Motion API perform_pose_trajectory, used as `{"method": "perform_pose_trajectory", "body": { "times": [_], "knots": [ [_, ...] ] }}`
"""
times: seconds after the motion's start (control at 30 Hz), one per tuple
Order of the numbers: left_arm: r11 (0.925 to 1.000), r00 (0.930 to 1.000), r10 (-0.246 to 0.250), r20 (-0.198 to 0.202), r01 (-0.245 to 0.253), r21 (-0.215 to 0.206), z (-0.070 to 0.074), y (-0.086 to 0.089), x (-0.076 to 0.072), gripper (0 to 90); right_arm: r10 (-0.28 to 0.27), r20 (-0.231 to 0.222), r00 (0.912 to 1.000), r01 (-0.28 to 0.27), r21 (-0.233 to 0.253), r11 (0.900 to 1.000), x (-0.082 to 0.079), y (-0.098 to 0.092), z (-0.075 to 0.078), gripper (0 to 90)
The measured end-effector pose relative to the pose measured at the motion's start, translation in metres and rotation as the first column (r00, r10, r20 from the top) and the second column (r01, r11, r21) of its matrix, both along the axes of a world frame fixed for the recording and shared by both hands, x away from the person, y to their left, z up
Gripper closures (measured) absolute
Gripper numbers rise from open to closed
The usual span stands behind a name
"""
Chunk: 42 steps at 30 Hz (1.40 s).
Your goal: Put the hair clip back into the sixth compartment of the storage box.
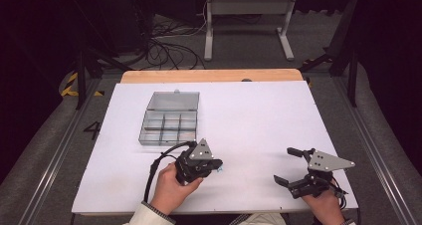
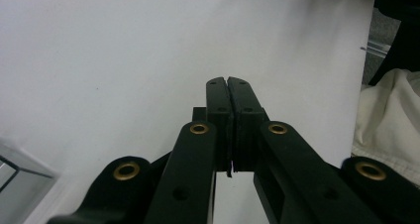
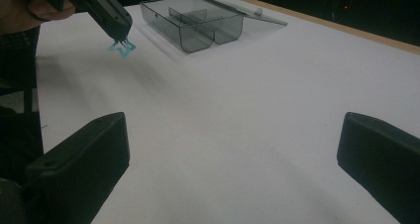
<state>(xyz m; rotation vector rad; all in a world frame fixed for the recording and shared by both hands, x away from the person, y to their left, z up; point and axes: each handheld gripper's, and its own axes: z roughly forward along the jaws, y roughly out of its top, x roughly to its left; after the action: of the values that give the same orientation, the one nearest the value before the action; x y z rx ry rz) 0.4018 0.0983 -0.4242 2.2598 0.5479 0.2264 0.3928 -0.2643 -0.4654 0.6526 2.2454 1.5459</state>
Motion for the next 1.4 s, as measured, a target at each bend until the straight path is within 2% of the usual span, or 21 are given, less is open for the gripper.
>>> {"method": "perform_pose_trajectory", "body": {
  "times": [0.37,0.7,1.07,1.4],
  "knots": [
    [0.9995,0.9995,0.023,0.02,-0.022,-0.023,0.011,0.008,0.006,88.7,0.0,-0.003,1.0,0.0,0.0,1.0,0.0,0.0,0.0,0.8],
    [0.9966,0.9968,0.071,0.037,-0.07,-0.044,0.017,0.017,0.015,88.7,0.0,-0.003,1.0,0.0,-0.001,1.0,0.0,0.0,0.0,0.8],
    [0.9878,0.9884,0.146,0.043,-0.143,-0.063,0.02,0.03,0.025,88.6,0.003,-0.003,1.0,-0.003,-0.005,1.0,0.0,0.0,0.0,0.8],
    [0.9743,0.9749,0.215,0.056,-0.211,-0.08,0.022,0.045,0.032,88.6,0.004,-0.003,1.0,-0.004,-0.006,1.0,0.0,0.0,-0.001,0.8]
  ]
}}
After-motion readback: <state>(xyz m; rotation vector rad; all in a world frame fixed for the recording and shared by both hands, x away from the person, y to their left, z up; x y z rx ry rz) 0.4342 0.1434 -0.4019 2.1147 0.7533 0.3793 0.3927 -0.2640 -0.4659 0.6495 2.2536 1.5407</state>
